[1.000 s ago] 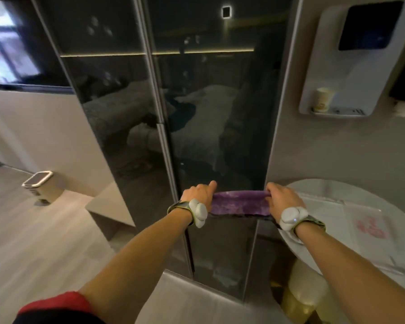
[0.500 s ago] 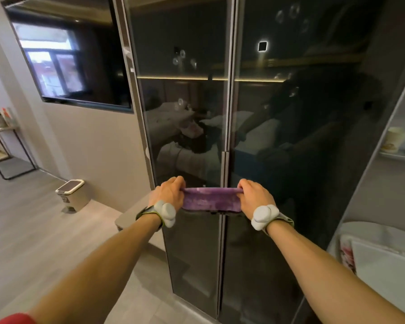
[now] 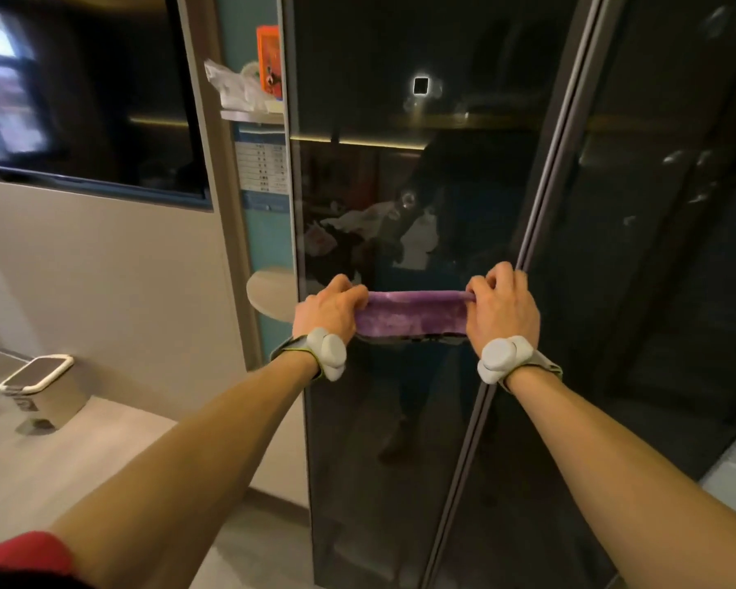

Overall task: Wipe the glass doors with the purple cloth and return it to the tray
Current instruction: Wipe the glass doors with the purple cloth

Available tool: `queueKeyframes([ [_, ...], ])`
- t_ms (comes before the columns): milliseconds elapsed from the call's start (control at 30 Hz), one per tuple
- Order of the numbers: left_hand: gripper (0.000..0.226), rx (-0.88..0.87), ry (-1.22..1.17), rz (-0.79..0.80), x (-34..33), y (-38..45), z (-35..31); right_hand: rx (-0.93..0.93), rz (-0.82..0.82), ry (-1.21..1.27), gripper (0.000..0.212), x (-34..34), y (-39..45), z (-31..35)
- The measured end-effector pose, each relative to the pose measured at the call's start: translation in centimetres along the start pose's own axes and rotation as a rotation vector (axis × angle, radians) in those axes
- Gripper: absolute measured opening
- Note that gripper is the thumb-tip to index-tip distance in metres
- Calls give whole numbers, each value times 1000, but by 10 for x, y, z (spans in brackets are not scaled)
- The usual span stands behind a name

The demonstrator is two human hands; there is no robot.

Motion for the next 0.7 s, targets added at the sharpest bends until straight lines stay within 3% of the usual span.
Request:
queueKeyframes([
  [167,33,28,-53,-30,-15,24,16,39,-8,1,18,-14,19,3],
  [233,28,24,-101,-56,-17,34,19,67,-49,-20,18,-18,22,4],
  [333,20,30,-167,-130,-25,35,17,120,-125,-71,35,-19,20,6],
  [467,37,69,-155,-202,-42,26,12,280,-131,-128,53,-20,21,6],
  [700,47,56,-34,-247,-30,35,-3,665,-15,-293,60,-22,19,9],
])
Point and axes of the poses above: each hand's wrist, its own y-axis towards the middle knuckle, its own x-axis out of the back of the hand, z = x × y, the point moved 3 cm from there along y, towards the middle knuckle, and after that the axes turned 2 degrees about y, right-handed, at the moved point
